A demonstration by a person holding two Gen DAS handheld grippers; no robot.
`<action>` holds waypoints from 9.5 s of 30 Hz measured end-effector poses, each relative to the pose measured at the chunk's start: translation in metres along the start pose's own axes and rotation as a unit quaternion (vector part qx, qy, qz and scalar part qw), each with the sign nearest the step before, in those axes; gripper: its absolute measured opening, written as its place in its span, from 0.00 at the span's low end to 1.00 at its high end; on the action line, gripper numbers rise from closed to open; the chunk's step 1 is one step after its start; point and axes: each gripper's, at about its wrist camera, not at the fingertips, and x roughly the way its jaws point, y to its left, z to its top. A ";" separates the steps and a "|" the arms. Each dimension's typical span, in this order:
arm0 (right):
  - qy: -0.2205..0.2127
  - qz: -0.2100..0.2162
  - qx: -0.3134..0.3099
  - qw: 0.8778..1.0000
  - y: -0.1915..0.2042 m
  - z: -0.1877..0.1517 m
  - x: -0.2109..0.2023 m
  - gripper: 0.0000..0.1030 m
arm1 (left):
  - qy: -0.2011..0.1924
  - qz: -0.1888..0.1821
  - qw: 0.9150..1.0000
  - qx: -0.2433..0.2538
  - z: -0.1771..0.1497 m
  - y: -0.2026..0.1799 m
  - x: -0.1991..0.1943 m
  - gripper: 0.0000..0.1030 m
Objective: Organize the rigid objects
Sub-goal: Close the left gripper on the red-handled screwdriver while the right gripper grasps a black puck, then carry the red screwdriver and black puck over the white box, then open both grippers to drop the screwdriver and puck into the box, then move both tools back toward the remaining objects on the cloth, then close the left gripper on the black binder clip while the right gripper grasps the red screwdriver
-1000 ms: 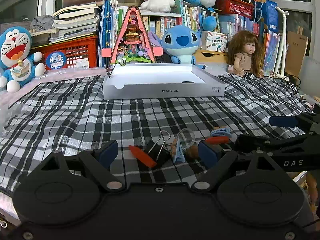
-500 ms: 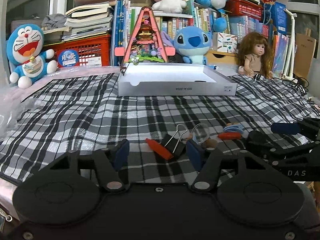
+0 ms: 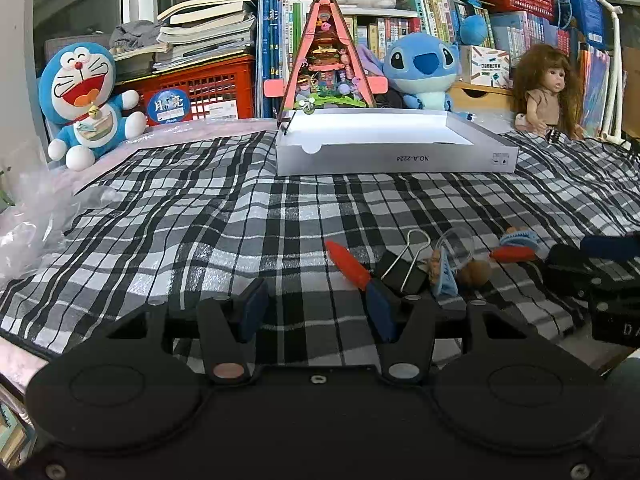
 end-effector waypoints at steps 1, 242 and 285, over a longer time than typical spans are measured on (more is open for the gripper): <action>0.001 0.001 0.000 1.000 0.000 0.000 0.000 0.66 | -0.002 -0.006 1.000 0.003 0.002 0.000 0.001 0.51; 0.021 0.018 0.047 0.998 -0.016 0.011 0.016 0.92 | -0.004 -0.093 0.995 -0.022 0.005 -0.018 -0.003 0.67; 0.013 0.041 0.064 0.997 0.022 0.013 0.016 0.35 | 0.002 0.012 1.000 -0.003 0.007 0.013 0.011 0.54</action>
